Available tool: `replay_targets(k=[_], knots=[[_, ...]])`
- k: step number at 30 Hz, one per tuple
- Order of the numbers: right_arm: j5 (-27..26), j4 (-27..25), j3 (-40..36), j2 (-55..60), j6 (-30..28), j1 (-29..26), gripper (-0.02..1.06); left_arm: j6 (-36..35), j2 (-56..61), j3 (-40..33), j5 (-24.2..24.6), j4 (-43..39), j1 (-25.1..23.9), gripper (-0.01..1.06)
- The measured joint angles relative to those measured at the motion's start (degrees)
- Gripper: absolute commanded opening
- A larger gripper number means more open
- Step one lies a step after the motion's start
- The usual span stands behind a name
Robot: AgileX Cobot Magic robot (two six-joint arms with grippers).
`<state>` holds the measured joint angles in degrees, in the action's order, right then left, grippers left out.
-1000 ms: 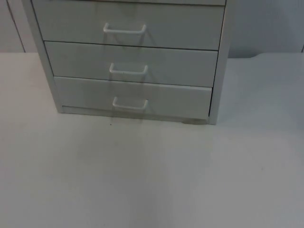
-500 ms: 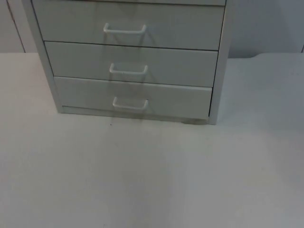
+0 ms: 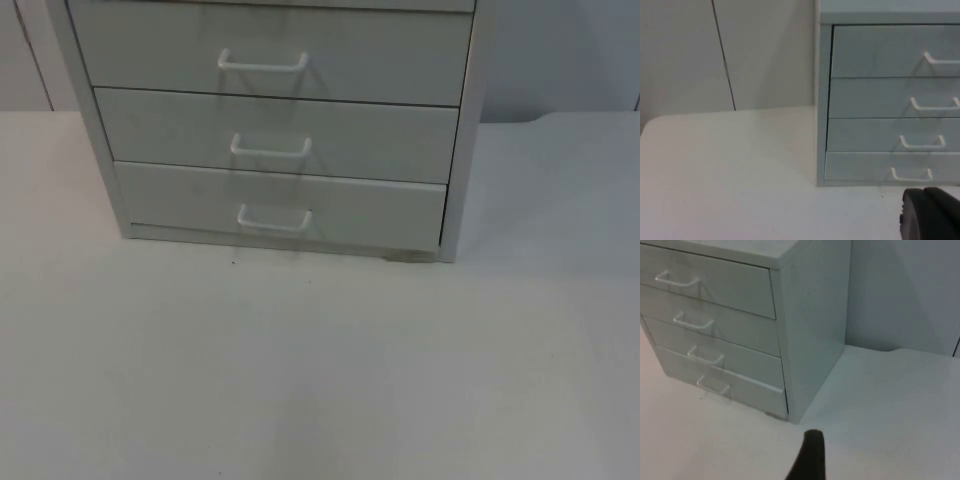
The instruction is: Open the drawer with the left hand, place the block into the drawer with the right hand, then close the drawer with the left hand.
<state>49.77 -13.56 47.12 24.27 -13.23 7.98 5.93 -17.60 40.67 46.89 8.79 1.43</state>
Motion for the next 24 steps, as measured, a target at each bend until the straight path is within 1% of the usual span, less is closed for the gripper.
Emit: replay_targets(k=[3,6,11,13,17,18,20,23,24], knots=[[0.8,0.0,-1.1,-3.2,0.0,0.0,0.72,0.0,3.6,-0.1,1.8,0.0,0.0,0.00],[1.1,0.1,-2.6,-6.5,0.0,0.0,0.72,-0.1,6.9,-1.2,2.5,0.0,0.0,0.00],[1.7,0.2,-8.6,-16.7,0.1,0.0,0.72,-1.4,16.2,-6.1,4.5,-0.2,0.0,0.00],[2.0,0.2,-9.4,-18.5,0.3,0.0,0.72,-1.9,17.0,-6.5,5.4,-0.4,0.0,0.00],[5.2,0.5,-11.5,-23.4,0.8,0.0,0.72,-2.8,17.4,-7.4,10.8,-0.7,0.0,0.00],[5.2,0.5,-11.5,-23.4,0.8,0.0,0.72,-2.8,17.4,-7.4,10.8,-0.7,0.0,0.00],[7.3,1.5,-11.8,-24.1,1.9,0.0,0.72,-2.9,17.4,-8.2,12.5,-0.9,0.0,0.00],[10.6,2.7,-12.4,-24.1,3.2,0.0,0.72,-2.9,17.4,-10.0,13.2,-1.9,0.0,0.00],[10.6,2.7,-12.4,-24.1,3.2,0.0,0.72,-2.9,17.4,-10.0,13.2,-1.9,0.0,0.00]])
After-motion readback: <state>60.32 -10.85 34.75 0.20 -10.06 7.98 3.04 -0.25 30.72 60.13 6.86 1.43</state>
